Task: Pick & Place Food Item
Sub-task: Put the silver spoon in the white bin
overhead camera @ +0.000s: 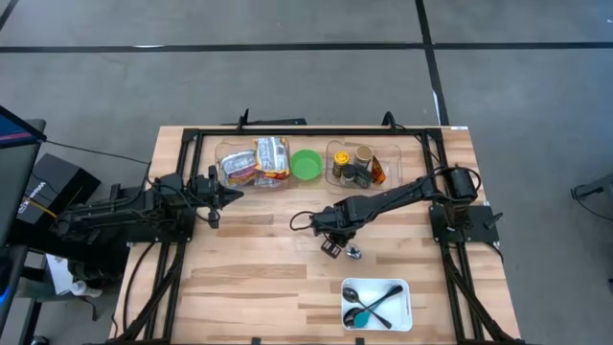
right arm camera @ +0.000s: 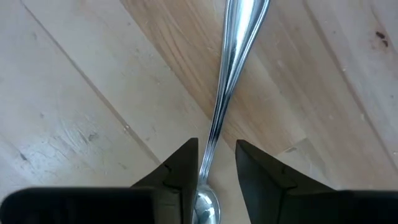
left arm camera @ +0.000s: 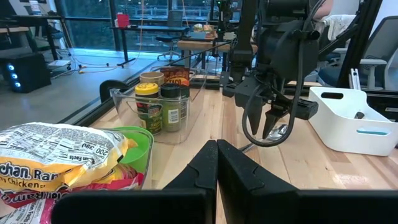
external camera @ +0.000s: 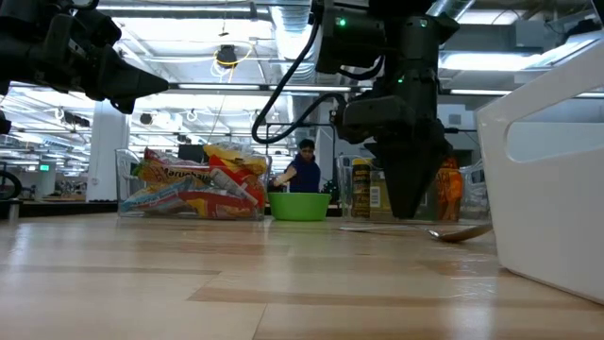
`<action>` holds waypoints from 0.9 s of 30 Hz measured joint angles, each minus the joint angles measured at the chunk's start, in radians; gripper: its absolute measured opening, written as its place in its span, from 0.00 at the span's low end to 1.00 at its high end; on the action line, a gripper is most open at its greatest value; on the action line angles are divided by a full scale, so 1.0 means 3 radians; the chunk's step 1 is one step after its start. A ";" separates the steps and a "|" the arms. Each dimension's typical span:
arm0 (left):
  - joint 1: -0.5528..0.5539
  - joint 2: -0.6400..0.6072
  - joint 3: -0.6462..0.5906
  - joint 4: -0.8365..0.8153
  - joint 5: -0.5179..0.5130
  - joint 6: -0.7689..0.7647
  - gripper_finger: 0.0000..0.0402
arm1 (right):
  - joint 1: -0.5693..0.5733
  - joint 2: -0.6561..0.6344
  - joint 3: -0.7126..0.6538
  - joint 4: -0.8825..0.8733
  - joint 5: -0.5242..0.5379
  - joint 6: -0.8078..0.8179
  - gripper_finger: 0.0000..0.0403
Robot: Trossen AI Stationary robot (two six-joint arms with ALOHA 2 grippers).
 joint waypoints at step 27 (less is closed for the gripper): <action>0.0000 0.0000 0.0000 0.0000 -0.0001 0.0000 0.00 | 0.0013 0.0102 -0.0146 0.0251 0.0008 0.0099 0.25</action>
